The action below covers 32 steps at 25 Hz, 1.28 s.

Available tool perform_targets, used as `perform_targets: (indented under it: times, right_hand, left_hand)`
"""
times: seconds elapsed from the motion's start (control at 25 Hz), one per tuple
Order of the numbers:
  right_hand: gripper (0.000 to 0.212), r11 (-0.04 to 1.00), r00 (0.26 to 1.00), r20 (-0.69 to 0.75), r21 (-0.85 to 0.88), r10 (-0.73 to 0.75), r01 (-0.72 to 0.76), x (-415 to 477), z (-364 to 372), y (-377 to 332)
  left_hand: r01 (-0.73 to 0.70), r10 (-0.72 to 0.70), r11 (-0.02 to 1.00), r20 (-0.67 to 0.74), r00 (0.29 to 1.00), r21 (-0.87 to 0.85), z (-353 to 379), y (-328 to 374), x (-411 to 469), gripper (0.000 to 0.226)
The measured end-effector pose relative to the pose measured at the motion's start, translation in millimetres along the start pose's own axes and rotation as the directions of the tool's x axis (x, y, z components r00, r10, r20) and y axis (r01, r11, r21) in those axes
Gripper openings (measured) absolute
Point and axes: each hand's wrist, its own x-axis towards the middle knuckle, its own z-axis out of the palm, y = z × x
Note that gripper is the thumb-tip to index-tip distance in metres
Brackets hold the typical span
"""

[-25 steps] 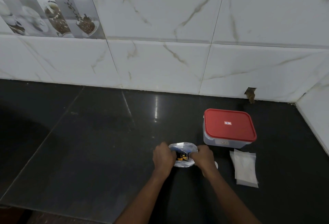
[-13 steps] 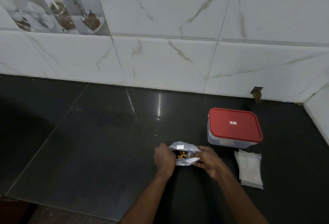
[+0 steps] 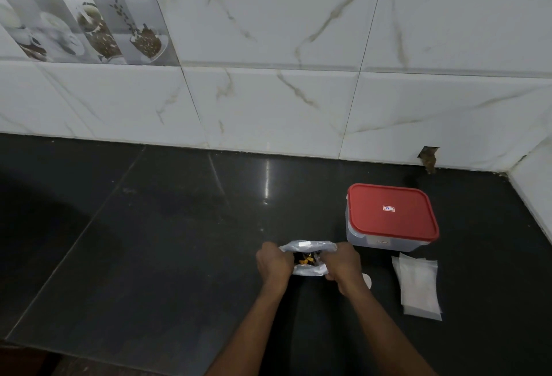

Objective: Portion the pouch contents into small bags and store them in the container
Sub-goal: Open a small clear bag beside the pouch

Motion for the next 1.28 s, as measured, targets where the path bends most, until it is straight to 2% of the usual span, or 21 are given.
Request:
perform_targets:
  times: [0.08, 0.16, 0.24, 0.44, 0.6, 0.72, 0.8, 0.92, 1.04, 1.12, 1.2, 1.28]
  right_hand:
    - [0.015, 0.985, 0.998, -0.059, -0.169, -0.031, 0.021, -1, 3, -1]
    - [0.016, 0.981, 0.999, -0.010, -0.190, -0.038, 0.036, -2, 3, -2]
    - [0.016, 0.991, 0.998, 0.053, -0.126, -0.029, 0.036, -5, 0, -1]
    - [0.020, 0.999, 0.995, 0.096, -0.028, -0.030, 0.033, -10, 4, 3]
    - [0.020, 0.997, 0.995, 0.064, 0.040, -0.072, 0.069, -10, 3, 5]
    - [0.025, 0.960, 0.974, 0.223, 0.262, 0.035, -0.094, -9, 3, 5]
    - [0.029, 0.937, 0.959, 0.277, 0.317, 0.057, -0.147, -9, 1, 5]
    - [0.027, 0.960, 0.967, 0.253, 0.268, 0.009, -0.079, -11, -6, 3]
    - [0.019, 0.974, 0.977, 0.179, 0.212, -0.118, 0.079, -15, -9, 0]
    - [0.019, 0.980, 0.975, 0.121, 0.090, -0.188, 0.178, -18, -5, -2]
    - [0.020, 0.981, 0.977, 0.085, -0.015, -0.194, 0.196, -19, 0, -1]
    - [0.019, 0.984, 0.982, 0.065, -0.023, -0.175, 0.177, -18, 3, 1]
  left_hand:
    - [0.003, -0.003, 1.000, -0.003, 1.000, 0.002, 2, -3, -3, 0.025]
    - [0.032, -0.032, 0.999, 0.006, 0.999, -0.030, 1, -4, -5, 0.025]
    - [0.049, -0.048, 0.996, 0.023, 0.999, -0.074, 0, -6, -2, 0.025]
    - [0.006, 0.001, 0.984, 0.038, 0.999, -0.181, 0, -9, -3, 0.012]
    - [-0.031, 0.032, 0.992, 0.000, 0.999, -0.124, -1, -15, 0, 0.018]
    - [-0.058, 0.056, 0.997, -0.054, 0.997, -0.042, -5, -17, -1, 0.022]
    - [-0.062, 0.062, 0.998, -0.018, 0.998, -0.026, -6, -18, 2, 0.022]
    - [-0.069, 0.071, 0.997, 0.116, 0.991, -0.027, -8, -21, 8, 0.018]
    - [-0.100, 0.100, 0.995, 0.091, 0.991, -0.004, -7, -24, 9, 0.022]
    - [-0.149, 0.152, 0.988, 0.087, 0.985, -0.043, -5, -22, 8, 0.015]
    - [-0.172, 0.180, 0.981, 0.104, 0.978, -0.087, -3, -18, 7, 0.016]
    - [-0.168, 0.180, 0.980, 0.114, 0.977, -0.106, -3, -16, 7, 0.016]
